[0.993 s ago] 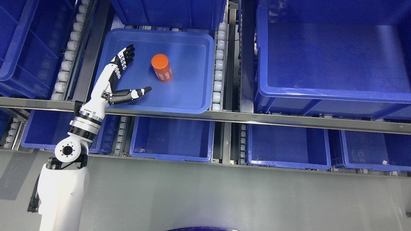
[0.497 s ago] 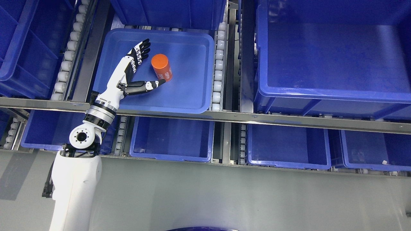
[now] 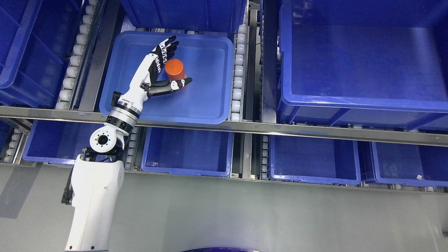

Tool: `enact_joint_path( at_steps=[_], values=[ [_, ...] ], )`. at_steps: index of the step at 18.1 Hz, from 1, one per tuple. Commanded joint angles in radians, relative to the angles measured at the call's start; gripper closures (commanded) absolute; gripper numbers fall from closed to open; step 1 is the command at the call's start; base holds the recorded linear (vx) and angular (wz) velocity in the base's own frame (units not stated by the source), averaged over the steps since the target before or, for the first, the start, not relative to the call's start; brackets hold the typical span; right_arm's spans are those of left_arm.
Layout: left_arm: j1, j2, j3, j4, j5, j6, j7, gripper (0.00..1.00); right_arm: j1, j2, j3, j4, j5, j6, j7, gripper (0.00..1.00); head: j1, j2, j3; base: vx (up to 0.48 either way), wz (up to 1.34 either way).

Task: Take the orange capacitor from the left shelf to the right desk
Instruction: 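Close the left hand fingers around the orange capacitor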

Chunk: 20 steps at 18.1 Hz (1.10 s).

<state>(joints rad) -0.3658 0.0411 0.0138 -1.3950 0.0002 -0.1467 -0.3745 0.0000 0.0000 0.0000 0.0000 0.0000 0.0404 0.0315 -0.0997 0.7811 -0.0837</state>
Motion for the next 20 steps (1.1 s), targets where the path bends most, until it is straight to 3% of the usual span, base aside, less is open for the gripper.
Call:
enact_joint_path(
  at_steps=[1, 9, 12, 20],
  values=[
    [-0.024, -0.017, -0.015, 0.079, 0.014, -0.004, 0.000, 0.23, 0.034, -0.017, -0.011, -0.023, 0.000, -0.001, -0.001, 0.00, 0.0000, 0.000, 0.000, 0.000, 0.00],
    [-0.015, -0.007, -0.015, 0.079, 0.012, -0.002, -0.001, 0.34, 0.034, -0.017, -0.012, -0.023, 0.000, -0.001, -0.001, 0.00, 0.0000, 0.000, 0.000, 0.000, 0.00],
    [-0.013, -0.009, -0.005, 0.079, 0.014, -0.007, -0.004, 0.49, 0.034, -0.017, -0.012, -0.023, 0.000, -0.001, -0.001, 0.00, 0.0000, 0.000, 0.000, 0.000, 0.00],
    [-0.010, -0.010, 0.021, 0.079, 0.015, -0.030, -0.009, 0.77, 0.034, -0.017, -0.011, -0.023, 0.000, -0.001, -0.001, 0.00, 0.0000, 0.000, 0.000, 0.000, 0.00]
  ],
)
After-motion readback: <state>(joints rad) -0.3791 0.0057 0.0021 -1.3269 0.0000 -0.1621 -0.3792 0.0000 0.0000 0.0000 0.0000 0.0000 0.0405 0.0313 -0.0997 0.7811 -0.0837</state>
